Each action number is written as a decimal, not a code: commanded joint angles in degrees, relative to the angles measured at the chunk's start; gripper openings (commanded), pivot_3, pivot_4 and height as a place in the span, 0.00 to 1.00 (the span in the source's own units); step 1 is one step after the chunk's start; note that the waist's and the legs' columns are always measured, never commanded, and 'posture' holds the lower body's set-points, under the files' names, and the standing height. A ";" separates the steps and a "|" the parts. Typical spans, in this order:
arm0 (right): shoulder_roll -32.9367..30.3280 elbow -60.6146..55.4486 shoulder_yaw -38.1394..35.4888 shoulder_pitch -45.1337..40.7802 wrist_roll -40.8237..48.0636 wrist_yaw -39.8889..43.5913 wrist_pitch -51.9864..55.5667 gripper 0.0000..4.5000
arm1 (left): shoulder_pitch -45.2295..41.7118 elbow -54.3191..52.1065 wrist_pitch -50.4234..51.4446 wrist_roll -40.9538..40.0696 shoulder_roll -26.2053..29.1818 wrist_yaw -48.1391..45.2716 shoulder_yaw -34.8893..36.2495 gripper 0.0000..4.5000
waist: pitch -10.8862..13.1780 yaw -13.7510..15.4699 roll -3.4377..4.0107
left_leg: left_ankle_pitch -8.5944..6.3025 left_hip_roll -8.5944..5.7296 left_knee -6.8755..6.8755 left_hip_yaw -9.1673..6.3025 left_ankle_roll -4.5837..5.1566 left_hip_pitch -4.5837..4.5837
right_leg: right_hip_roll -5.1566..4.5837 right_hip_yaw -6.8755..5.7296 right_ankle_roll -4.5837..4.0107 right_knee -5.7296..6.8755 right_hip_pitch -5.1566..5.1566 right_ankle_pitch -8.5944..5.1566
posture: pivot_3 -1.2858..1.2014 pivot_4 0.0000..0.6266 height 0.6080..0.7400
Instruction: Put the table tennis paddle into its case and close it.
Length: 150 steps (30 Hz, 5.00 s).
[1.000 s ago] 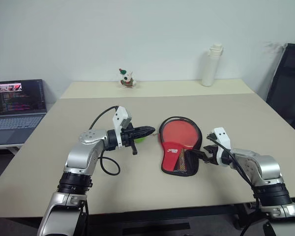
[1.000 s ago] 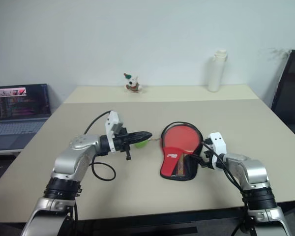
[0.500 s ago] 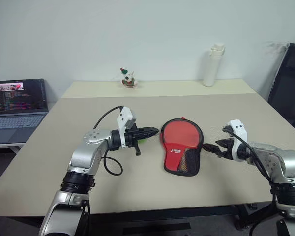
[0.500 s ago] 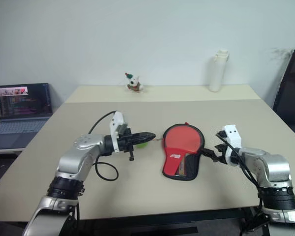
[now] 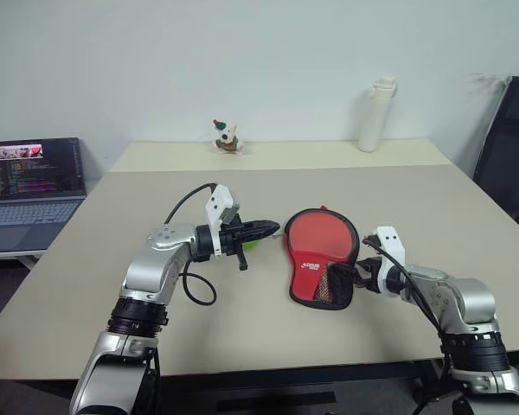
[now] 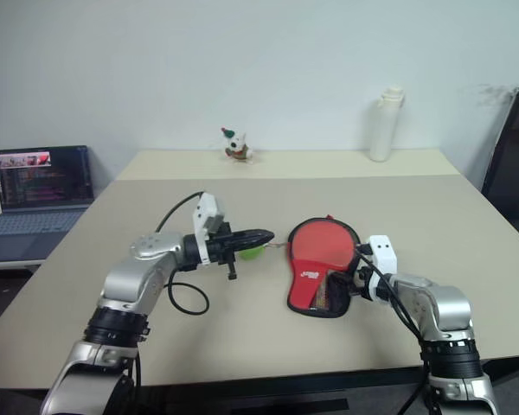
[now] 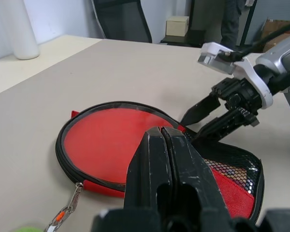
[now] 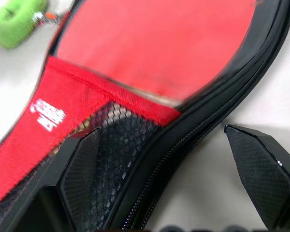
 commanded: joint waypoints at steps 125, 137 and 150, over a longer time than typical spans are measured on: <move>0.02 -27.84 3.89 2.94 14.55 0.53 6.25 1.00 | -10.83 43.08 -4.66 14.85 -0.08 9.69 -1.79 0.87 | -0.11 0.12 -0.11 | 0.00 -0.02 0.00 -0.04 0.00 -0.01 | -0.13 -0.17 0.02 0.00 0.07 -0.04 | 0.52 0.24 1.00; 5.58 -18.16 13.07 -4.57 8.08 0.99 -3.62 1.00 | -9.05 40.58 -3.77 14.74 0.29 8.21 -0.96 0.01 | -0.16 0.07 -0.15 | 0.00 -0.01 0.01 -0.04 0.00 0.04 | -0.14 -0.16 0.01 0.06 0.07 -0.03 | 0.52 0.24 1.00; 9.04 -5.44 28.29 0.36 -8.71 -0.64 -13.49 1.00 | -10.65 39.66 -5.33 15.71 -0.19 10.44 -0.58 0.00 | -0.31 0.04 -0.35 | 0.00 -0.01 0.02 -0.06 0.00 0.02 | -0.20 -0.14 -0.06 0.07 0.05 0.02 | 0.52 0.24 1.00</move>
